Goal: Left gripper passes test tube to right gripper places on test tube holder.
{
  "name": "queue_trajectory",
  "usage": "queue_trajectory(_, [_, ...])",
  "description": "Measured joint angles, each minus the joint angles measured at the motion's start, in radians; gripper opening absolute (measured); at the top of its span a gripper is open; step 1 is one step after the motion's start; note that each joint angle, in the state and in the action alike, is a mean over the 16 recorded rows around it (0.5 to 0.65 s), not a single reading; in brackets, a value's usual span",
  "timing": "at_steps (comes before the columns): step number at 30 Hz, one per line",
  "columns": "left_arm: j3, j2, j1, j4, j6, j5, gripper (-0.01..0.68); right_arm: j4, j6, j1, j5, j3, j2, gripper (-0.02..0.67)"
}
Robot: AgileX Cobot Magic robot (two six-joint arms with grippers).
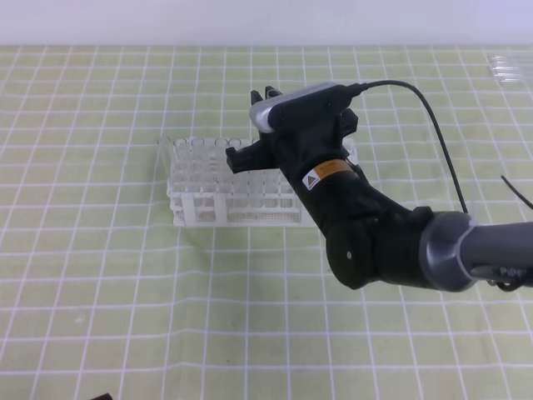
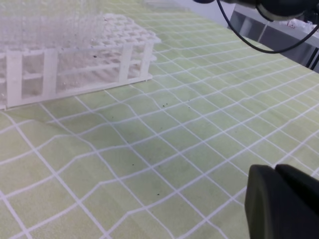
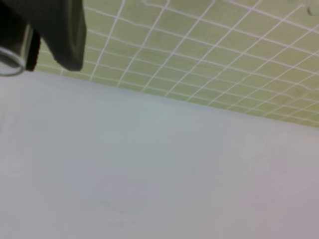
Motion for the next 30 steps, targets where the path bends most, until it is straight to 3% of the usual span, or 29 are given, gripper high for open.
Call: queue_trajectory(30, [0.0, 0.0, 0.0, 0.0, 0.0, 0.0, 0.0, -0.009, 0.003, 0.0, -0.01, 0.0, 0.013, 0.008])
